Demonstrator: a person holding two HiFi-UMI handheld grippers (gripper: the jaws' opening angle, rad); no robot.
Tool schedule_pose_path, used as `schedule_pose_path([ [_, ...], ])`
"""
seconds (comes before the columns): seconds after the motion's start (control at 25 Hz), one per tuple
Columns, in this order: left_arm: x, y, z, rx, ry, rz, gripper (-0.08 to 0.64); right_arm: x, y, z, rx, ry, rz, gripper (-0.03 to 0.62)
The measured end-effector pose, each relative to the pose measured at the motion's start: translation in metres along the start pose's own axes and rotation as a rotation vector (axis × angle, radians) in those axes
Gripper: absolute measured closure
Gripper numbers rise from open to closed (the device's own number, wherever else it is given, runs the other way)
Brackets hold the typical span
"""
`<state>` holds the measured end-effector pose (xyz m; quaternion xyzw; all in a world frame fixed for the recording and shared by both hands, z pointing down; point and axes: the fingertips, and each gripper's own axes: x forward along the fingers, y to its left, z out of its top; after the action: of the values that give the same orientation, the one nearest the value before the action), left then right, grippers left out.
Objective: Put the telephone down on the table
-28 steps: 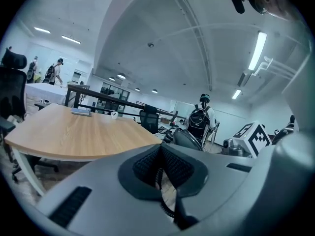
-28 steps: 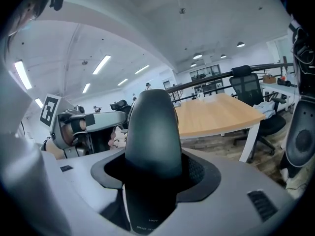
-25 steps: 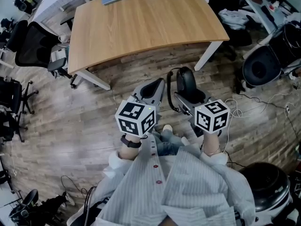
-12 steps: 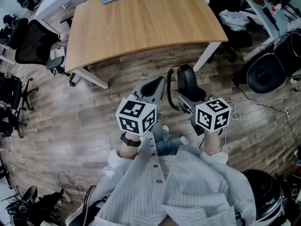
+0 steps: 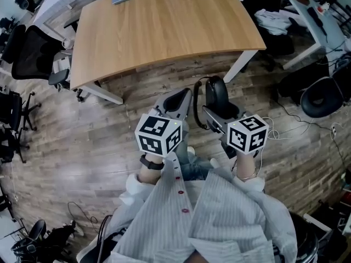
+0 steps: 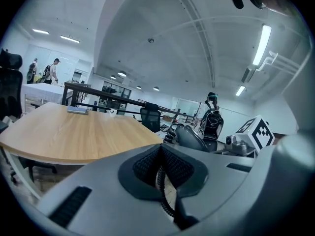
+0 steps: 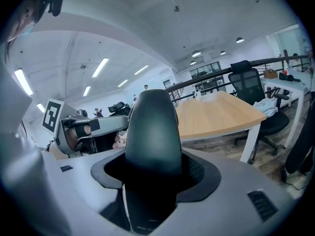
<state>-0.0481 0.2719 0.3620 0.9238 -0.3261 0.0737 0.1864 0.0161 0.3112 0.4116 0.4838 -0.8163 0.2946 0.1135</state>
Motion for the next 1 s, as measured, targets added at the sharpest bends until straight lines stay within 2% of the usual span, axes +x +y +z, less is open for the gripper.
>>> schedule_pose_path([
  [0.36,0.06,0.048,0.026,0.006,0.022,-0.041,0.551,0.052,-0.039,0.031,0.036,0.021,-0.034,0.296],
  [1.0,0.149,0.164,0.095,0.031,0.034,-0.06,0.551,0.165,-0.094,0.123,0.076,0.01,-0.057,0.296],
])
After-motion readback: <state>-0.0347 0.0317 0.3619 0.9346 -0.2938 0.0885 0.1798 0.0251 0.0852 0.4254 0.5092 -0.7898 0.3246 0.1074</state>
